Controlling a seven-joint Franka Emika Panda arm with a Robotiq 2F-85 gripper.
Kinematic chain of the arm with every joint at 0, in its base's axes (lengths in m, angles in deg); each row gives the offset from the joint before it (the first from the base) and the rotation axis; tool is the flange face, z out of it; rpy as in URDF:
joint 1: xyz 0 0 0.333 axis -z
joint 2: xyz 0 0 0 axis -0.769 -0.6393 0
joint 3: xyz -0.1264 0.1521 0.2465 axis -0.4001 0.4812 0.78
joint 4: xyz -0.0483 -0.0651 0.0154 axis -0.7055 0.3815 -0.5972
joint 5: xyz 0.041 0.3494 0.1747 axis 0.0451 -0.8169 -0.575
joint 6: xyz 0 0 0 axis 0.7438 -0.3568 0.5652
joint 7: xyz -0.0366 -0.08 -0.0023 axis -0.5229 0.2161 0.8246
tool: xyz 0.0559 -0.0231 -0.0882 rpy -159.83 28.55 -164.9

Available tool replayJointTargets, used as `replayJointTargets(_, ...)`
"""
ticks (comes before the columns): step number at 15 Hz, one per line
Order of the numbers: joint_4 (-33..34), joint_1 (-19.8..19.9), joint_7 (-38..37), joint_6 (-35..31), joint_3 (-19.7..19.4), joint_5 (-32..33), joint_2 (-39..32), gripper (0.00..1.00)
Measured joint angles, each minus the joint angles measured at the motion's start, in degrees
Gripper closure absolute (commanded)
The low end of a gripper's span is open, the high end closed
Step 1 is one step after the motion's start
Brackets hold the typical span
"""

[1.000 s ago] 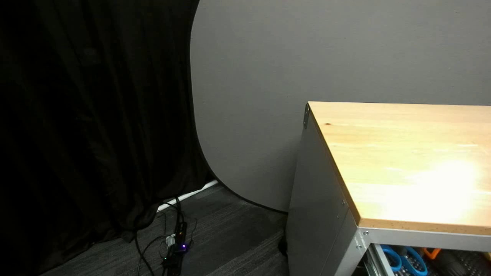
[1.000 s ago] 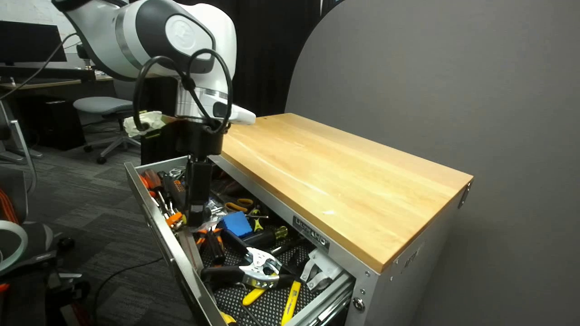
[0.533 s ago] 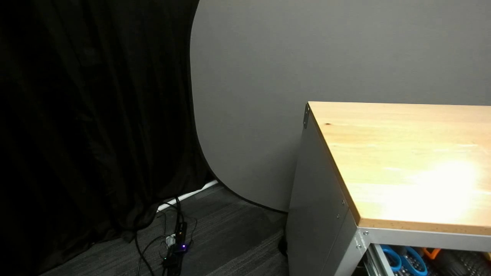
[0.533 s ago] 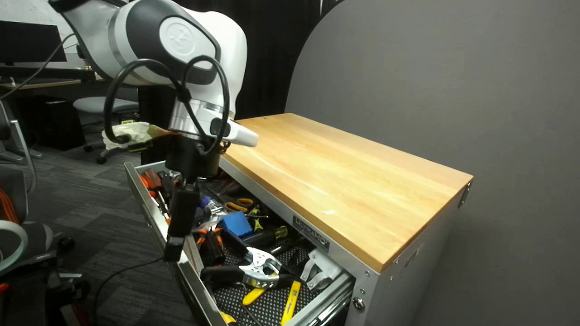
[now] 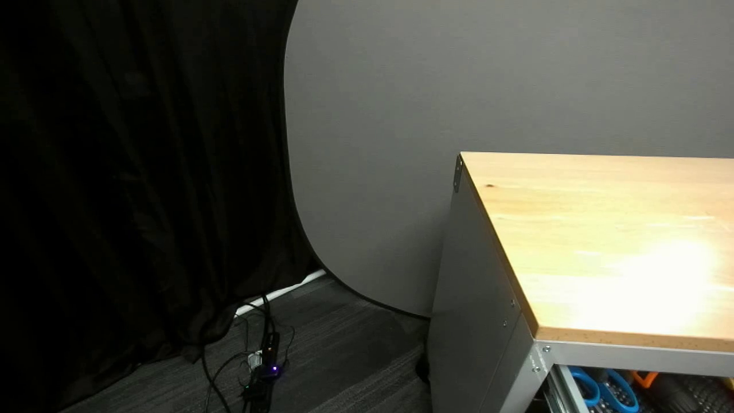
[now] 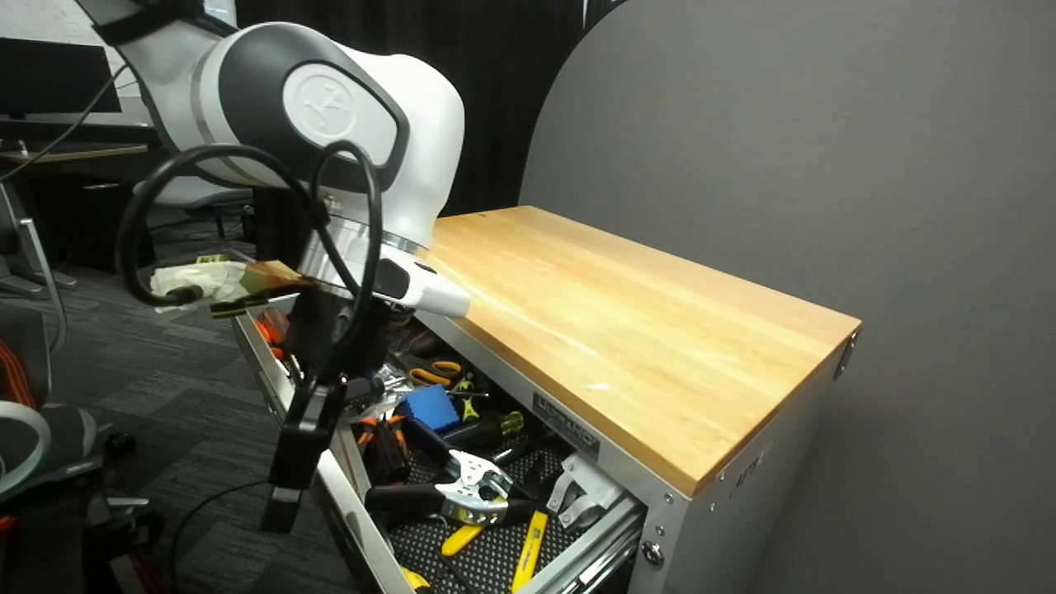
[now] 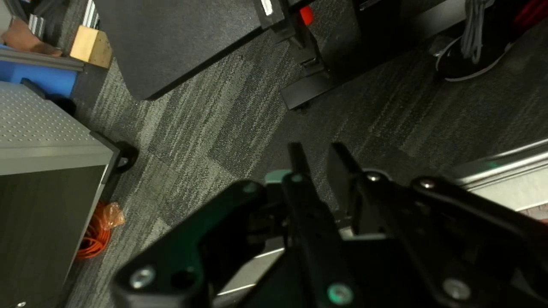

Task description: Put the screwdriver in the drawer then close it

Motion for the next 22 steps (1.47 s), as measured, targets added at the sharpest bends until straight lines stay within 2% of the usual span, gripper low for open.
replayJointTargets(8, 0.72, -0.02, -2.09, -6.91, 0.18, -3.72, -2.97, 1.0)
replayJointTargets(15, 3.95, -1.27, -2.07, -7.21, 0.48, -3.78, -6.27, 1.0)
replayJointTargets(22, 9.08, -5.08, -2.13, -7.97, 1.67, -3.76, -9.57, 1.0)
